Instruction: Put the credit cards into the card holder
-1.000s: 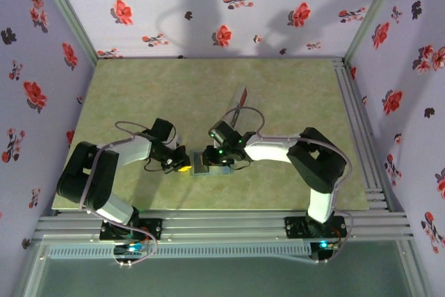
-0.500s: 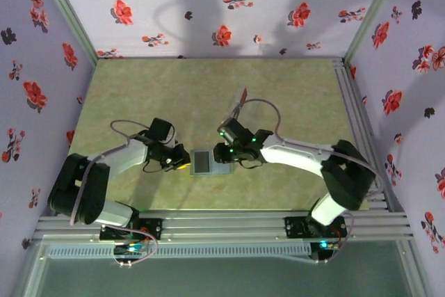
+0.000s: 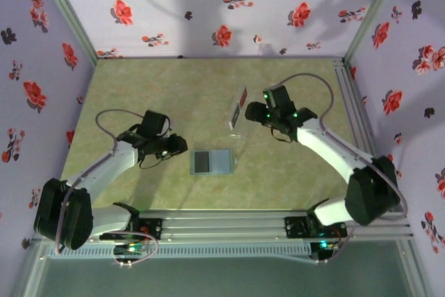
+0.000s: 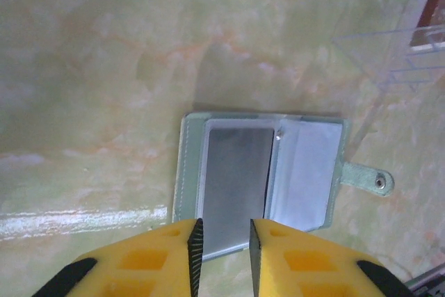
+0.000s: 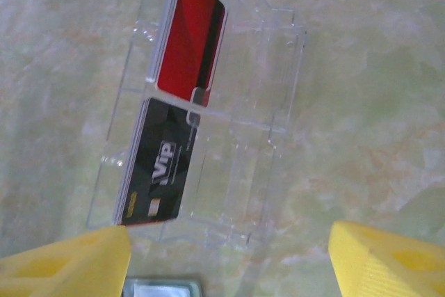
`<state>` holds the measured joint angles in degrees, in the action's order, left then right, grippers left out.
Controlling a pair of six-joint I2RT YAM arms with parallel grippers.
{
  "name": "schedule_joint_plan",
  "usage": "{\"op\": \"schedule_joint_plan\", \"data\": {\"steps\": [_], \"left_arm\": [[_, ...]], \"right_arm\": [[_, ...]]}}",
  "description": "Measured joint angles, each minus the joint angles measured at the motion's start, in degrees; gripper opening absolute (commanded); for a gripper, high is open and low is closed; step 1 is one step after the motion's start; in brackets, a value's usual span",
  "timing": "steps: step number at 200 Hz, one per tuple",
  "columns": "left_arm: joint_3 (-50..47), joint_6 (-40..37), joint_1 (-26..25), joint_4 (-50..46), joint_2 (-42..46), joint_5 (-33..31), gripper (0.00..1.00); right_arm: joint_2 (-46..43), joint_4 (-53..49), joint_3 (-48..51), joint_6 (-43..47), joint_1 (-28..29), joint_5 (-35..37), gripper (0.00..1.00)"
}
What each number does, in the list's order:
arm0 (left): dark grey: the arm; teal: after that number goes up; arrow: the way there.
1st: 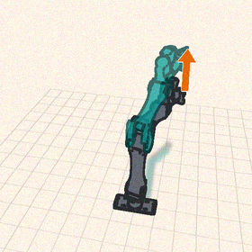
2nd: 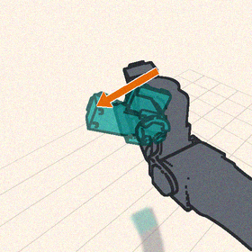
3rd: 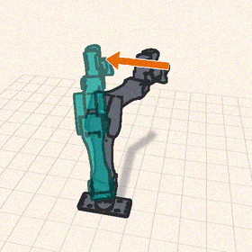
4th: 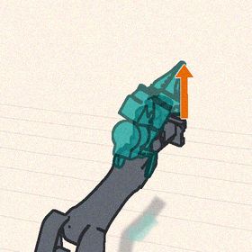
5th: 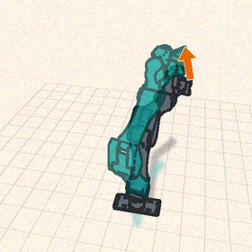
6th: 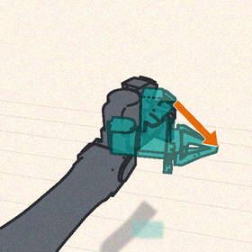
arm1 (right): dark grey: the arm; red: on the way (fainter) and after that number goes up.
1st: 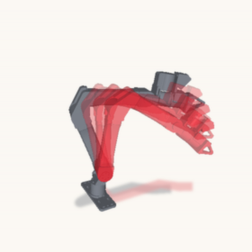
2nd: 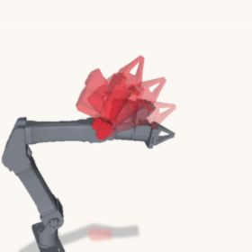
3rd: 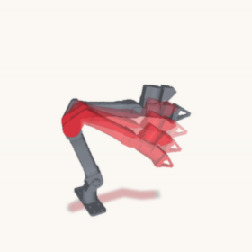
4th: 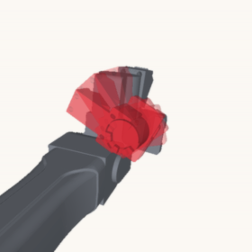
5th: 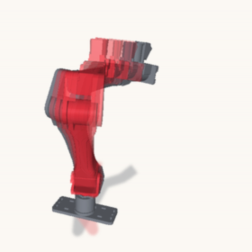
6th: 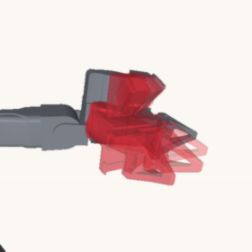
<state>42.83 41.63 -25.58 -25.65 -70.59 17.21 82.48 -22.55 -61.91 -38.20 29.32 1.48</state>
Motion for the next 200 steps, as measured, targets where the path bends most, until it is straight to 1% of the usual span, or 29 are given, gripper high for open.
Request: {"op": "schedule_joint_plan", "data": {"steps": [37, 58, 69, 89, 125, 144, 152, 178, 200], "left_arm": [[0.0, 0.0, -0.2, -0.2, 0.4, -1.7, 0.32], [0.0, 0.0, -0.3, -0.2, 0.5, -2.2, 0.33], [0.0, 0.0, -0.3, -0.2, 0.6, -2.3, 0.33], [-0.1, 0.0, -0.4, -0.2, 1.0, -2.3, 0.34], [-1.1, -0.1, -0.4, -0.1, 1.7, -2.2, 0.35], [-1.9, -0.2, -0.4, -0.2, 1.8, -2.3, 0.35], [-2.3, -0.3, -0.4, -0.1, 1.8, -2.3, 0.35], [-2.8, -0.5, -0.4, 0.0, 1.7, -2.2, 0.35], [-3.6, -0.7, -0.4, 1.1, 0.7, -2.2, 0.35]], "right_arm": [[10.6, 2.3, -7.6, -2.9, -2.5, -4.6, 0.76], [16.9, 3.8, -12.7, -4.4, -3.1, -7.0, 0.72], [19.9, 4.7, -15.4, -5.2, -3.2, -8.0, 0.68], [25.0, 5.3, -20.2, -5.8, -3.2, -9.4, 0.66], [30.0, 5.4, -25.1, -5.7, -3.2, -9.5, 0.66], [31.2, 5.4, -26.0, -5.7, -3.2, -9.7, 0.63], [31.7, 5.4, -26.4, -5.7, -3.2, -9.9, 0.61], [32.5, 5.7, -26.6, -5.5, -3.2, -10.7, 0.45], [32.6, 6.5, -26.5, -6.0, -3.2, -11.3, 0.38]]}}
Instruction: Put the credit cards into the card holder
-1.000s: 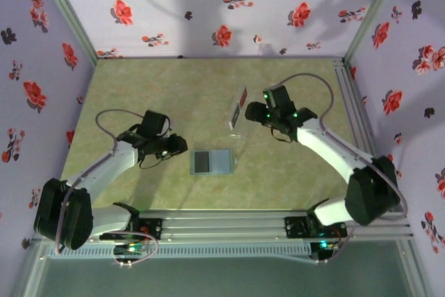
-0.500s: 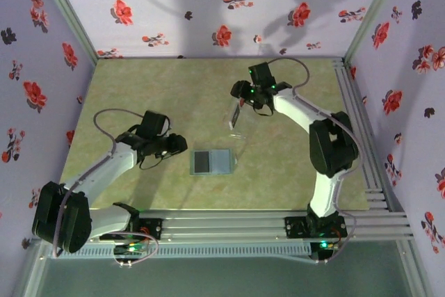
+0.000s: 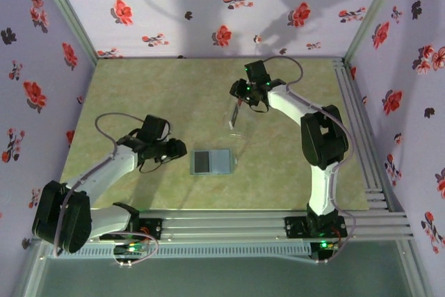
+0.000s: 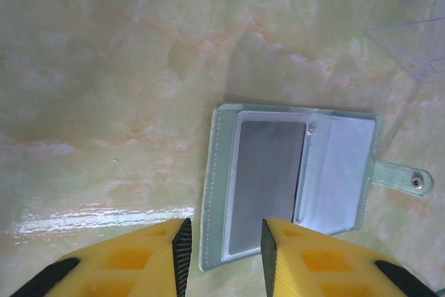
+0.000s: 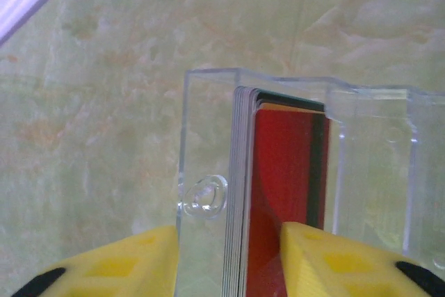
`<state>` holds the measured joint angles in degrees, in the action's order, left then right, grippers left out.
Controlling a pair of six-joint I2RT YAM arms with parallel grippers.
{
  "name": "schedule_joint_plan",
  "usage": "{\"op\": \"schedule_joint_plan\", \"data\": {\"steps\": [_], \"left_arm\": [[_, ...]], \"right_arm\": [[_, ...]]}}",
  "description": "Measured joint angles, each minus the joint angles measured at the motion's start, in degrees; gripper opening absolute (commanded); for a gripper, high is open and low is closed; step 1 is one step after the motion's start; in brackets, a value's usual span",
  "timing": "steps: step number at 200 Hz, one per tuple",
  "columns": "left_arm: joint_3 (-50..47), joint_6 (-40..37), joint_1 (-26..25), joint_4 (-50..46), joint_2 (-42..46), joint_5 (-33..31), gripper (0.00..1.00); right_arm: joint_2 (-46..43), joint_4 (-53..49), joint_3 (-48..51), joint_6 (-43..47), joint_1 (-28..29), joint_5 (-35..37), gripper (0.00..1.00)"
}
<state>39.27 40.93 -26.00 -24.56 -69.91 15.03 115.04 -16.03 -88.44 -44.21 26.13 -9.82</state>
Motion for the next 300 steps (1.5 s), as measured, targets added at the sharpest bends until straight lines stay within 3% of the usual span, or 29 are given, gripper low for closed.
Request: {"op": "schedule_joint_plan", "data": {"steps": [95, 207, 278, 300], "left_arm": [[-0.3, -0.9, 0.0, 1.6, -2.4, 0.6, 0.35], [-0.2, -1.3, 0.0, 2.0, -4.9, 0.6, 0.35], [3.6, -2.8, 0.0, -0.9, -3.1, 1.1, 0.36], [4.5, -2.8, 0.0, -1.0, 0.7, 2.2, 0.43]], "right_arm": [[-0.2, 2.9, 1.1, 0.3, 0.0, -0.6, 0.14], [-1.5, 2.0, 1.2, 2.3, 0.0, -0.5, 0.04], [-7.2, -1.1, 2.5, 5.4, -0.1, 0.2, 0.01], [-11.8, -1.9, 5.5, 6.7, -0.3, 0.1, 0.01]]}}
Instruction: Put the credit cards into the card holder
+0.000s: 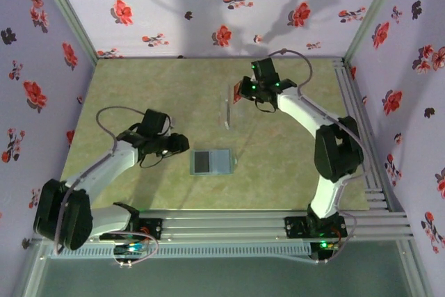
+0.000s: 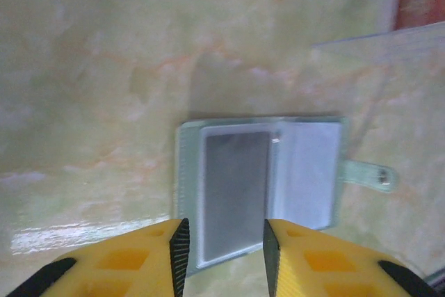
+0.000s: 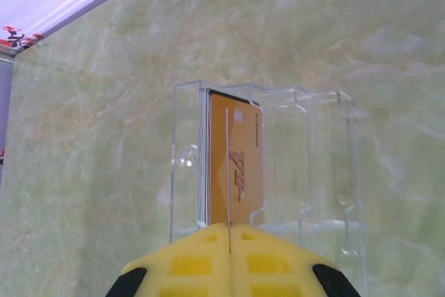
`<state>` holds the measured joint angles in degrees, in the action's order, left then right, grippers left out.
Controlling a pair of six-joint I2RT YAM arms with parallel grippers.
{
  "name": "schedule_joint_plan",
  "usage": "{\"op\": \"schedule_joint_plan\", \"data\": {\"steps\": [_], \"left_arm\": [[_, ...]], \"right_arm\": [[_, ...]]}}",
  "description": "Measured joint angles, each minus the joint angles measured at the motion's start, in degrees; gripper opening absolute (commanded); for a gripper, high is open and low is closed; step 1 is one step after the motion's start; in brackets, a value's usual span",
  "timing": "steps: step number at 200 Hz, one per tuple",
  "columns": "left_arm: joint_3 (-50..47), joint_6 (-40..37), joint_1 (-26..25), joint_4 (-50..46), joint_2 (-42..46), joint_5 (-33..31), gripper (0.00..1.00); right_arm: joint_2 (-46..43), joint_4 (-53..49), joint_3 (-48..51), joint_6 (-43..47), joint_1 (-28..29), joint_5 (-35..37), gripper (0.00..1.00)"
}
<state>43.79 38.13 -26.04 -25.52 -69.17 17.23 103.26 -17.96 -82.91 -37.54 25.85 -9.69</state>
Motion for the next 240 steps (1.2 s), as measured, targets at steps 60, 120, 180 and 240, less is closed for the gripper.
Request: {"op": "schedule_joint_plan", "data": {"steps": [60, 120, 180, 240], "left_arm": [[-0.2, 3.6, -0.8, 15.6, 8.7, 13.8, 0.59], [-3.0, 19.1, -1.1, 40.7, 2.4, 25.6, 0.53], [-6.4, 34.5, -2.3, 62.6, -2.9, 29.5, 0.42], [-7.5, 40.9, -3.4, 72.6, -4.4, 29.5, 0.05]], "right_arm": [[-16.7, 4.2, 15.1, -0.4, 0.0, -9.6, 0.02], [-33.4, 21.7, 34.1, -11.4, 4.1, -21.1, 0.00], [-37.1, 36.9, 40.1, -20.1, 9.4, -22.1, 0.00], [-34.1, 47.0, 41.5, -27.4, 9.4, -23.7, 0.00]]}}
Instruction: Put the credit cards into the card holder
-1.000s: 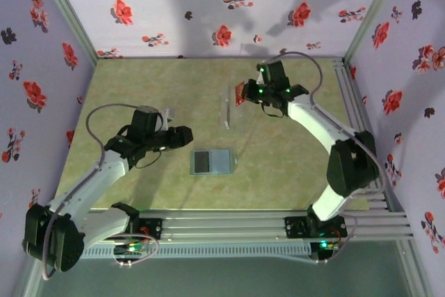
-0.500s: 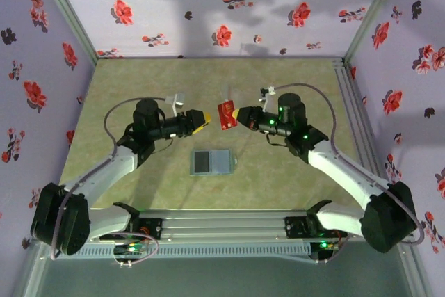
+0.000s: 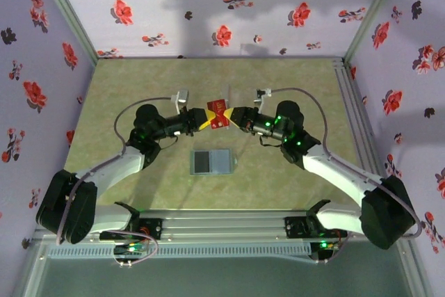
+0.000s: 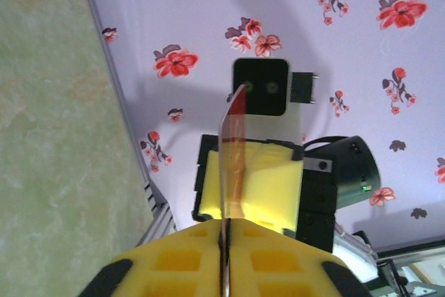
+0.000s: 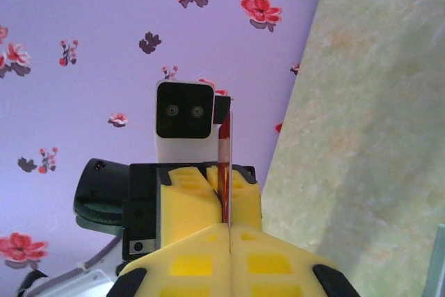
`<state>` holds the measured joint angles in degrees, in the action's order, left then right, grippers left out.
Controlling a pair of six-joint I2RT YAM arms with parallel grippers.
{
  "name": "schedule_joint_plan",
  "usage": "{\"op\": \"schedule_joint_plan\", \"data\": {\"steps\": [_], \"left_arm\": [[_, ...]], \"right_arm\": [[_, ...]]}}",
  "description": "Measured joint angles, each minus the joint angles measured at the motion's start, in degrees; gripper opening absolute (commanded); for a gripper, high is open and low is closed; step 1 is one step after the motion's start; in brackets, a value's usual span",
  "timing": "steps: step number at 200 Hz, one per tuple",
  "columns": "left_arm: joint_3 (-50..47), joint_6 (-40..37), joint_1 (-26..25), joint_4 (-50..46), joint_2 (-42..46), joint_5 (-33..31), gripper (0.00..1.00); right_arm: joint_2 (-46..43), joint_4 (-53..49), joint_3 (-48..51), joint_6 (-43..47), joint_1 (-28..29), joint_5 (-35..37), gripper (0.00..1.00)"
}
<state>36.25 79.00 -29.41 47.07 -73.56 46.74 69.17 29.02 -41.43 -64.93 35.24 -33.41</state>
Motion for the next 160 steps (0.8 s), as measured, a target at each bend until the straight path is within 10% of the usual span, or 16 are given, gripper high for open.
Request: {"op": "schedule_joint_plan", "data": {"steps": [19, 33, 61, 116, 160], "left_arm": [[-0.7, 0.5, 0.0, 1.0, 0.0, -0.1, 0.00], [-1.1, 0.5, 0.0, 1.4, 0.0, -0.2, 0.00], [-1.6, -2.5, -0.2, -4.3, 1.0, 0.4, 0.00], [2.8, -26.3, -0.2, -46.8, 6.3, -5.0, 0.00], [2.9, -34.2, -0.3, -58.6, 0.1, -6.6, 0.00]], "right_arm": [[0.3, 1.1, 0.3, -1.2, 0.0, -0.1, 0.00], [0.3, 0.6, 0.3, -1.5, 0.0, -0.3, 0.33], [0.2, -5.0, 0.2, 1.4, 0.1, 0.6, 0.55], [-2.8, -29.4, 0.3, 14.4, 0.8, 12.9, 0.57], [-1.1, -36.0, 2.7, 18.4, 1.5, 16.7, 0.52]]}}
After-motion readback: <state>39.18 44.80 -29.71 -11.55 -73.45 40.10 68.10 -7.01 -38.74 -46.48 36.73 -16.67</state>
